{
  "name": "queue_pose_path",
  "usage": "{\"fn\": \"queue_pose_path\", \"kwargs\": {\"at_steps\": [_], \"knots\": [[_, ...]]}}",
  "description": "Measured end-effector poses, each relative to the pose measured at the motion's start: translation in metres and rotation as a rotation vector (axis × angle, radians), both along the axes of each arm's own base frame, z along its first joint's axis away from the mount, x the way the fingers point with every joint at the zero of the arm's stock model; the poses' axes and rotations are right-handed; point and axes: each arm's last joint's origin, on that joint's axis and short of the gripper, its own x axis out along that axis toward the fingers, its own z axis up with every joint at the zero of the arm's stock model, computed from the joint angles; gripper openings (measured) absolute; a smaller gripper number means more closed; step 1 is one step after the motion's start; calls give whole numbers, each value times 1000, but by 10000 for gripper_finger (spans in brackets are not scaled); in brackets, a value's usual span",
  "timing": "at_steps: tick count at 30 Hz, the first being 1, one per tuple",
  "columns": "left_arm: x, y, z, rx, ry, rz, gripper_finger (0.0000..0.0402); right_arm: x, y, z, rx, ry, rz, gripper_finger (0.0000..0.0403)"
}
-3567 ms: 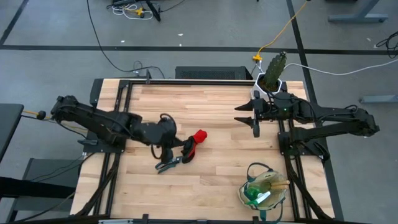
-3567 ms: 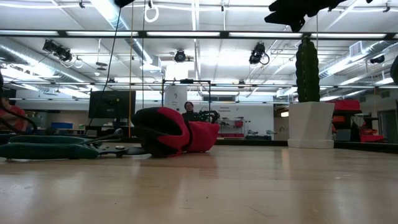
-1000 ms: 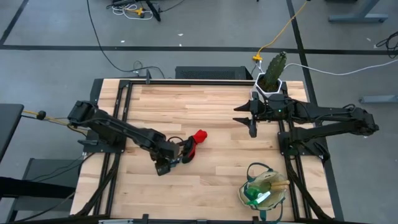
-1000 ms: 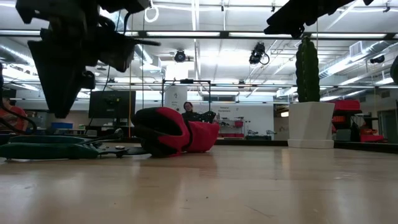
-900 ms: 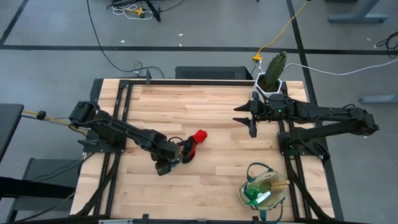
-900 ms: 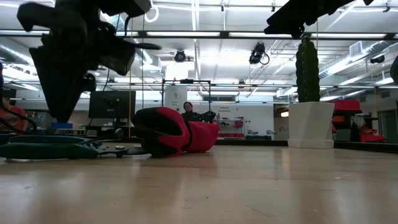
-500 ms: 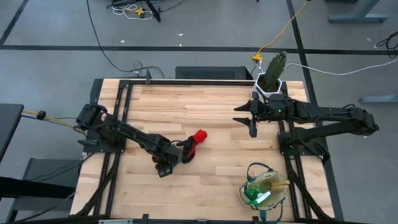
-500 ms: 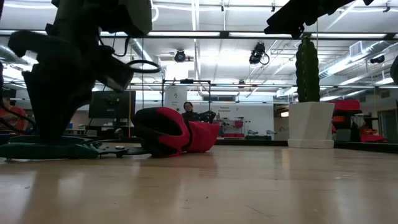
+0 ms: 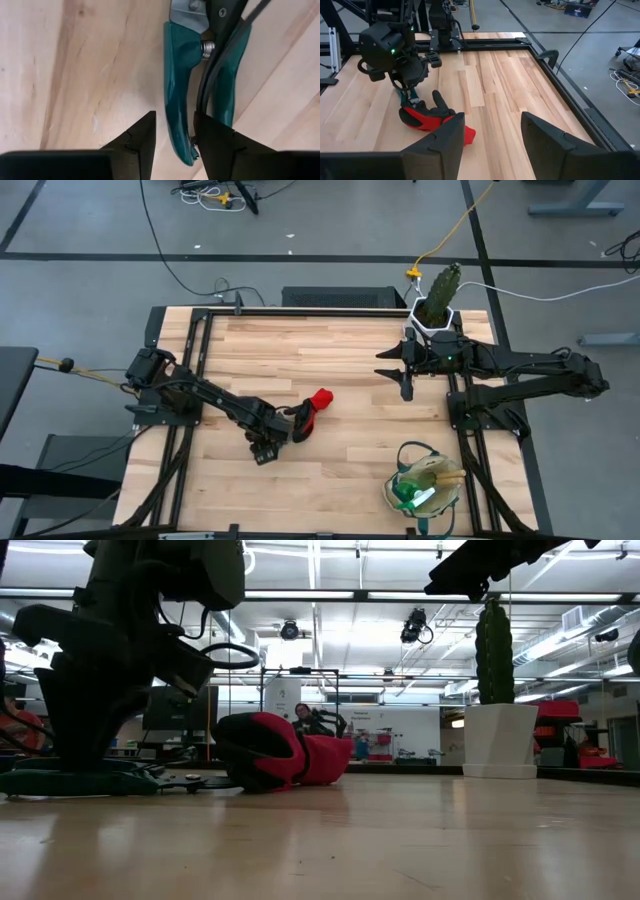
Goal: Pick & Place Garden tools in Gardening bag
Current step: Put the green shear scissors into the gardening tool bag
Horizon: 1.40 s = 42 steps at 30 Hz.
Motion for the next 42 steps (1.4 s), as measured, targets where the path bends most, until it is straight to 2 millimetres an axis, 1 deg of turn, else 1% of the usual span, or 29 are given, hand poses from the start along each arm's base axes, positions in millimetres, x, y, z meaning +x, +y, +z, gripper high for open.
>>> {"fn": "queue_pose_path", "kwargs": {"at_steps": [10, 17, 22, 26, 32, 34, 37, 42], "knots": [[0, 1, 0, 29, -8, -1, 138, 0, 0, 0, 0, 6, 0, 197], [0, -2, -10, 39, 29, -11, 138, 0, 0, 0, -4, 7, 2, 197], [1, -3, -12, 22, 49, -9, 137, 0, 0, 0, -4, 6, 2, 197], [1, -3, -12, 22, 50, -9, 120, 0, 0, 0, -4, 6, 2, 197], [0, -3, -13, 13, 56, -10, 72, 0, 0, 0, -5, 6, 2, 197], [0, -3, -13, 9, 57, -10, 62, 0, 0, 0, -5, 6, 3, 197], [0, -3, -13, 5, 56, -10, 61, 0, 0, 0, -7, 6, 3, 197], [1, -3, -13, 1, 56, -11, 76, 0, 0, 0, -7, 6, 3, 197]]}}
